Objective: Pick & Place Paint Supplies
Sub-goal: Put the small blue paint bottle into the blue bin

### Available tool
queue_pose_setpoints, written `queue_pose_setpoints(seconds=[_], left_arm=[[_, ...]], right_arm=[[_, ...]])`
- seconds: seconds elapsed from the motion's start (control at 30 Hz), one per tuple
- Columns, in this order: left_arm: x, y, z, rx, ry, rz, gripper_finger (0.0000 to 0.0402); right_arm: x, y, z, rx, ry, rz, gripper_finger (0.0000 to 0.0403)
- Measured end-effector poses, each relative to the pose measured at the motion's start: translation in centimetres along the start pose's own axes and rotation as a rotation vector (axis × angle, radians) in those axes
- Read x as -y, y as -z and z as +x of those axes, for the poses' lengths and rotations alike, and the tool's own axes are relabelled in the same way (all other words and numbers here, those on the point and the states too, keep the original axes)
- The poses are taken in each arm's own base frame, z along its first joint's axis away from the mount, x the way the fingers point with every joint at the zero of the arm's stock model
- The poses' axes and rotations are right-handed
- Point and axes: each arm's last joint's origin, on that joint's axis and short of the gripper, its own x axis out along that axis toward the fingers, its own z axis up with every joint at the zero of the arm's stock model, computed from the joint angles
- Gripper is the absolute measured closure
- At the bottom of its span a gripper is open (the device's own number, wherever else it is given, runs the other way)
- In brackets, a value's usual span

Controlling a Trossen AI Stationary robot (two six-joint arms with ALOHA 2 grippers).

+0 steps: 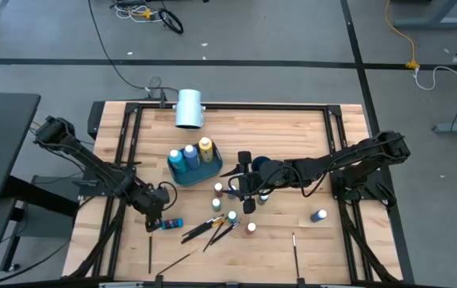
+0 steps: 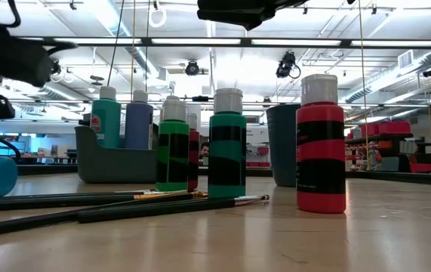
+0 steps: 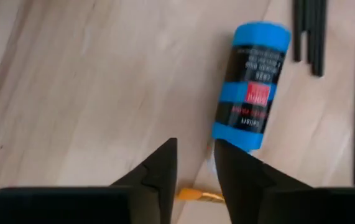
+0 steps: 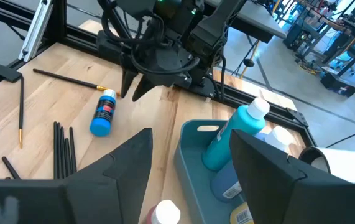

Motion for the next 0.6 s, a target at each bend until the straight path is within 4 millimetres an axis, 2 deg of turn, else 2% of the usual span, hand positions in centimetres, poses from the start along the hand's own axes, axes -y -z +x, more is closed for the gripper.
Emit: queue_pose_setpoints(seconds=[0.23,0.6], left_arm=[[2.6,0.4,-0.1,0.056,0.148,0.023,0.0220],[3.7,3.6,4.2,-0.017,-0.028,0.093,0.0230]], right_arm=[[0.0,0.0,0.0,0.000,0.000,0.000,0.0183],[-0.3,0.1,0.0,0.013,-0.087,0.005,0.0183]])
